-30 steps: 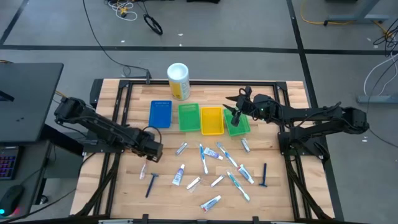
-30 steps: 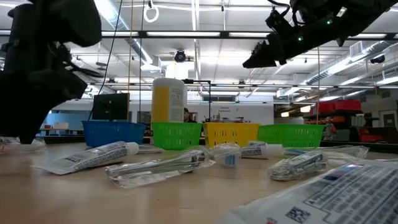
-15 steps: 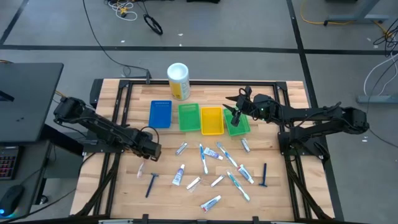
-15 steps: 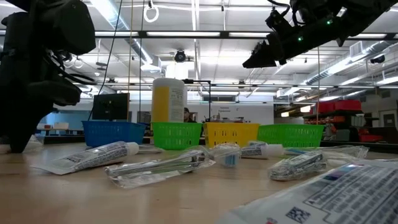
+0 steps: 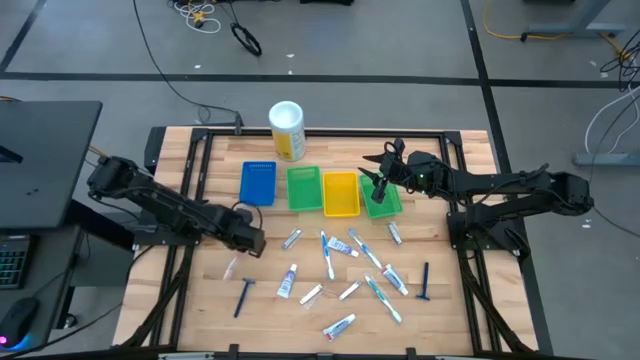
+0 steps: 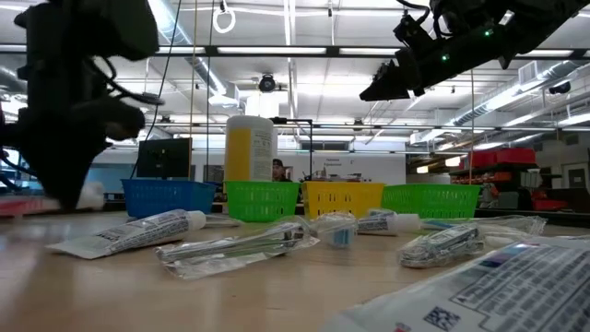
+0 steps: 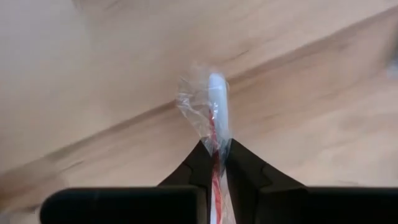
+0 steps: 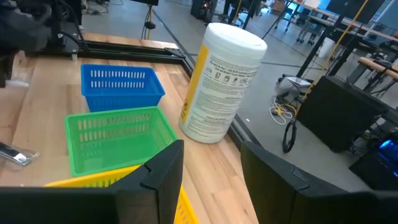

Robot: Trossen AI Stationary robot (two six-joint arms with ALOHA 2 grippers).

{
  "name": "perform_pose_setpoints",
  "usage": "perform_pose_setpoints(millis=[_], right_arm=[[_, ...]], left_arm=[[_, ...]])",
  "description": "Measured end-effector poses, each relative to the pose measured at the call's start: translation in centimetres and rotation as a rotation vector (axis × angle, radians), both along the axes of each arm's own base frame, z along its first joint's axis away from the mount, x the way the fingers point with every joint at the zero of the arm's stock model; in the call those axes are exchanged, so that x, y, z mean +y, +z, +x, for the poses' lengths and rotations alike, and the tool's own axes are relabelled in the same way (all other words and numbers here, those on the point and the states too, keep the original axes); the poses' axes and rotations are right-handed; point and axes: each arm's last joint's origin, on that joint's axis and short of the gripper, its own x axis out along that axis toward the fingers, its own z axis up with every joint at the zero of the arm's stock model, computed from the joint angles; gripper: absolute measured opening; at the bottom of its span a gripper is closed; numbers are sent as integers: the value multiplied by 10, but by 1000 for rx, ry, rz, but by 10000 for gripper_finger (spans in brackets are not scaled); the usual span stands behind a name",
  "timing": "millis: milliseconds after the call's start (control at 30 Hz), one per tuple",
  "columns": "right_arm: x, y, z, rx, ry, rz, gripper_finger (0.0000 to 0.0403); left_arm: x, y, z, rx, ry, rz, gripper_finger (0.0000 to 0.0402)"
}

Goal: Pick & Place Travel size toiletries
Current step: Put the red toothbrush into the blue bin

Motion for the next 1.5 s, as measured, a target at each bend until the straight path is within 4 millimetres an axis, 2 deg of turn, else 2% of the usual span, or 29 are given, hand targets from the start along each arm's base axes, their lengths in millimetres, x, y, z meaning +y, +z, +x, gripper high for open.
perform_pose_setpoints(millis=[167, 333, 533, 667, 833, 933, 1067, 1167, 1267, 1500], right_arm=[[0, 0, 0, -1, 0, 0, 171], [0, 0, 0, -2, 0, 0, 171], [0, 0, 0, -3, -1, 0, 171], [0, 0, 0, -5, -1, -1, 171], [0, 2, 0, -17, -1, -4, 171], [0, 2, 0, -17, -1, -5, 171], [0, 2, 0, -17, -2, -5, 171], [0, 2, 0, -17, -2, -5, 171], [0, 1, 0, -15, -1, -4, 171], [-1, 2, 0, -16, -5, -6, 171]], left_arm=[[7, 28, 15, -129, -23, 73, 27], [26, 58, 21, -233, -21, 255, 33], [64, 89, 27, -275, -24, 534, 28], [93, 104, 31, -249, -59, 608, 31], [128, 112, 34, -248, -97, 704, 28], [145, 110, 32, -226, -129, 700, 30], [156, 91, 27, -180, -131, 668, 29], [158, 73, 23, -175, -146, 625, 30], [158, 63, 23, -236, -138, 615, 30], [156, 41, 17, -187, -141, 565, 31]])
